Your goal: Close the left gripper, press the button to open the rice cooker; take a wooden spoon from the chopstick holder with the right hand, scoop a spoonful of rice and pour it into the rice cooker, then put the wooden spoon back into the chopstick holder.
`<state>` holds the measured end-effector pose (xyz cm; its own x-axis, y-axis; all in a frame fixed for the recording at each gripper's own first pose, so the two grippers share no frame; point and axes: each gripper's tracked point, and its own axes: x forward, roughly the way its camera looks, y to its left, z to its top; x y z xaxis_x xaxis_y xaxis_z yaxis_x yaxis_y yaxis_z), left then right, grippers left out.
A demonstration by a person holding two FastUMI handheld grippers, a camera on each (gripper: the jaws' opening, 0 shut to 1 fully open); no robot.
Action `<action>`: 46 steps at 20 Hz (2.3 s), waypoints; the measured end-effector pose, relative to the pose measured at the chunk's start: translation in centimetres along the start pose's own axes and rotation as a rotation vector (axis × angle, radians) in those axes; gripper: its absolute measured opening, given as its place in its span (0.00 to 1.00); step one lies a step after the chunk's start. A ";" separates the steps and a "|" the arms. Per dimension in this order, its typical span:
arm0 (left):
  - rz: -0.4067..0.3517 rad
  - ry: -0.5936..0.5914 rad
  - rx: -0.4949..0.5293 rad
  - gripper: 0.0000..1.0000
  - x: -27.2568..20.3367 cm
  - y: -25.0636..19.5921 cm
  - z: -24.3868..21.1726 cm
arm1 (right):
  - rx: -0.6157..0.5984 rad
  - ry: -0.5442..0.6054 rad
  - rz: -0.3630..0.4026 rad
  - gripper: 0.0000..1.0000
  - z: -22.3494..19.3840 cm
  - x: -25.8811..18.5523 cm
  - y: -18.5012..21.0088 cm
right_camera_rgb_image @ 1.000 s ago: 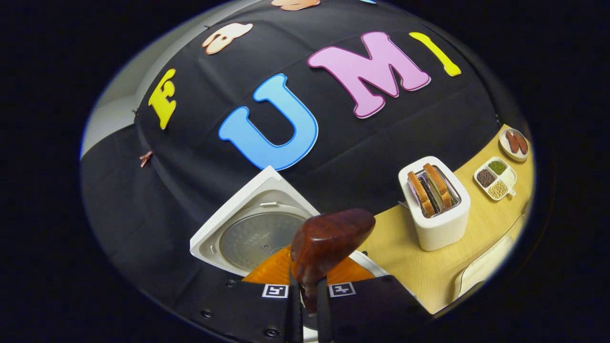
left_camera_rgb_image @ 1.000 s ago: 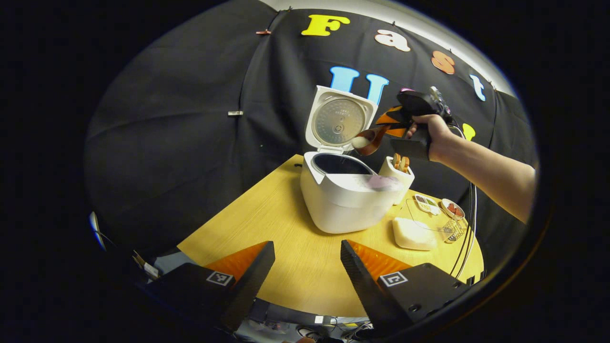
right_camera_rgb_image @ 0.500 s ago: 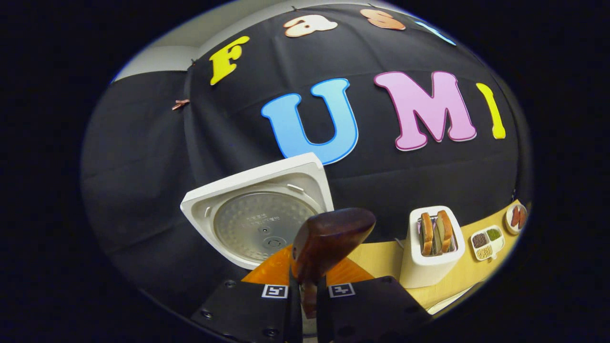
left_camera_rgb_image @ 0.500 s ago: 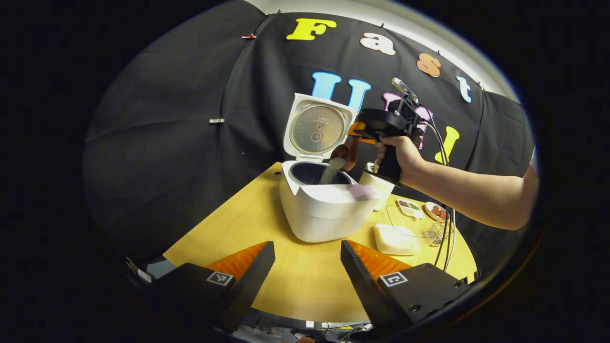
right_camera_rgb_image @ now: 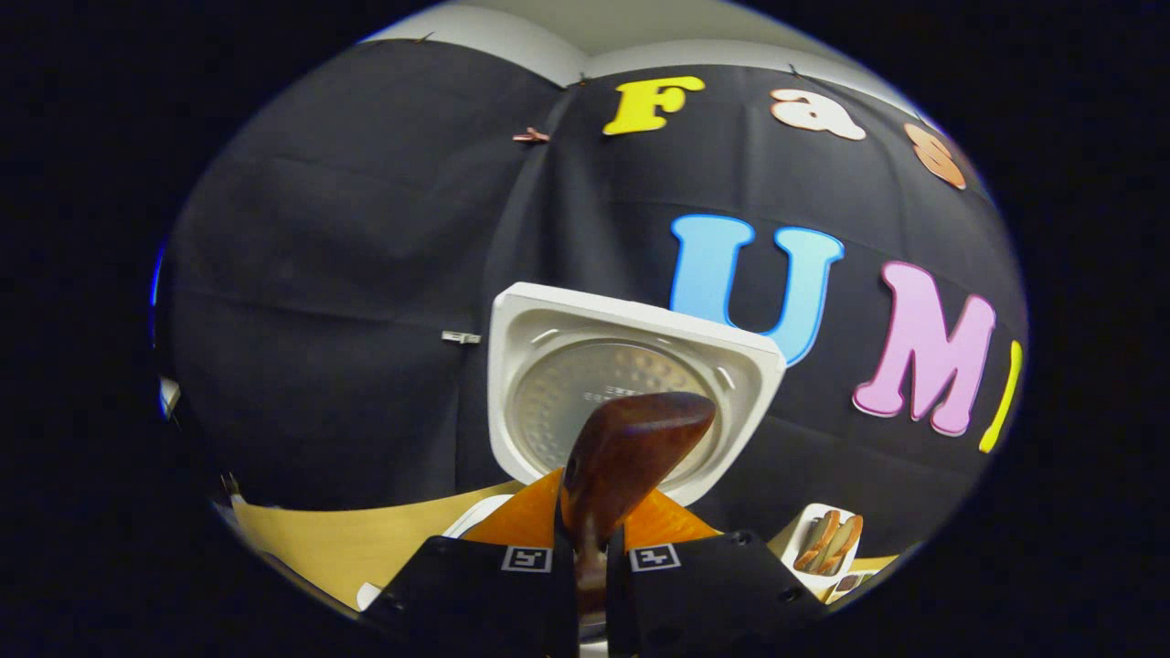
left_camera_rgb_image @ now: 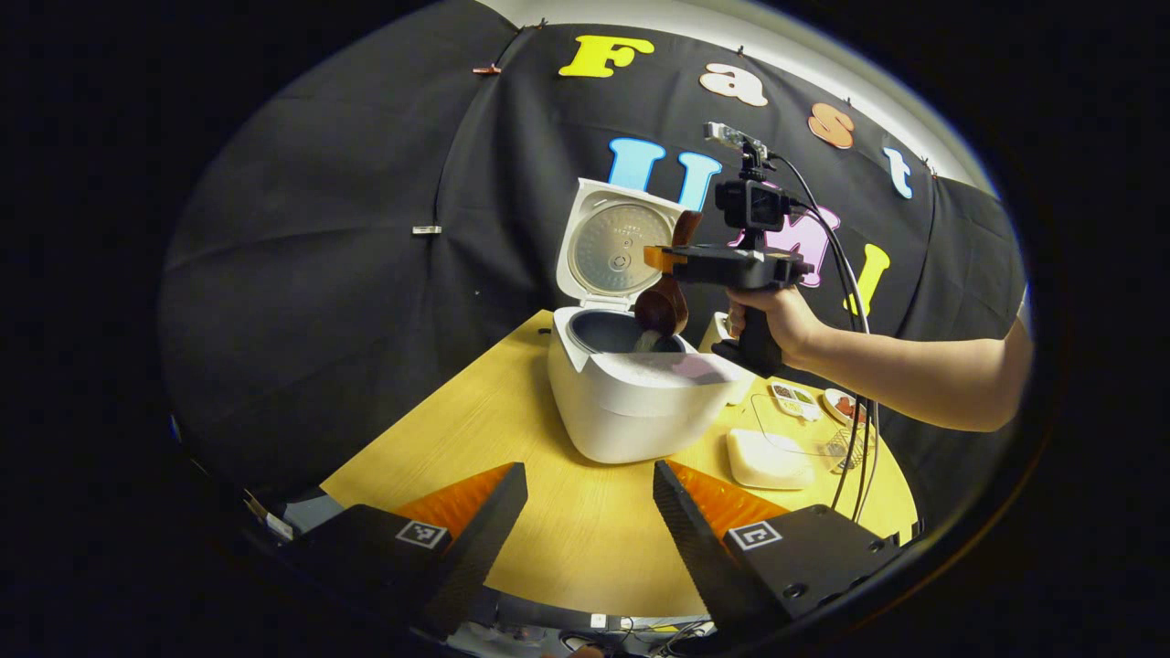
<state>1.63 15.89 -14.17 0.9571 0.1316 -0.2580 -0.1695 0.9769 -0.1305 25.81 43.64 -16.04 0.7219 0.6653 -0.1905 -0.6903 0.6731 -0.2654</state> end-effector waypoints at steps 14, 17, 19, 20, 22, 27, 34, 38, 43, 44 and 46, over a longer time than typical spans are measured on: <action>-0.026 -0.038 0.017 0.96 -0.4 -2.9 0.6 | 0.409 -0.025 -0.086 0.16 4.4 -5.7 -7.1; -0.056 -0.057 0.033 0.96 -0.8 -4.6 1.2 | 0.486 -0.059 -0.134 0.16 5.9 -9.8 -11.0; -0.076 -0.067 0.037 0.96 -1.1 -5.8 1.6 | 0.529 -0.081 -0.184 0.16 6.6 -13.1 -13.9; -0.088 -0.072 0.037 0.96 -1.2 -6.5 1.7 | 0.544 -0.089 -0.213 0.16 6.7 -14.8 -15.4; -0.117 -0.076 0.034 0.96 -1.3 -8.1 1.7 | 0.545 -0.096 -0.274 0.16 6.2 -18.4 -18.6; -0.168 -0.068 0.070 0.96 -1.4 -12.5 1.5 | 0.547 -0.060 -0.437 0.16 2.1 -26.8 -26.5; -0.169 -0.083 0.094 0.96 -0.4 -18.3 2.0 | 0.623 -0.024 -0.586 0.16 -4.6 -35.2 -35.5; -0.148 -0.081 0.036 0.96 0.4 -21.6 2.5 | 0.735 0.027 -0.673 0.16 -10.6 -38.5 -39.9; -0.116 -0.110 -0.051 0.96 0.7 -25.6 4.7 | 0.859 0.093 -0.748 0.16 -18.7 -41.3 -43.2; -0.102 -0.115 -0.053 0.96 0.8 -26.0 4.9 | 0.892 0.107 -0.756 0.16 -20.4 -41.6 -43.4; -0.072 -0.119 -0.042 0.95 0.8 -26.4 5.2 | 0.949 0.140 -0.764 0.16 -23.7 -41.7 -43.5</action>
<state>8.06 -8.87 -5.94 0.9878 0.0834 -0.1312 -0.1071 0.9768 -0.1853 26.91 -21.03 -18.91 0.9150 -0.0042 -0.4035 0.1932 0.8824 0.4290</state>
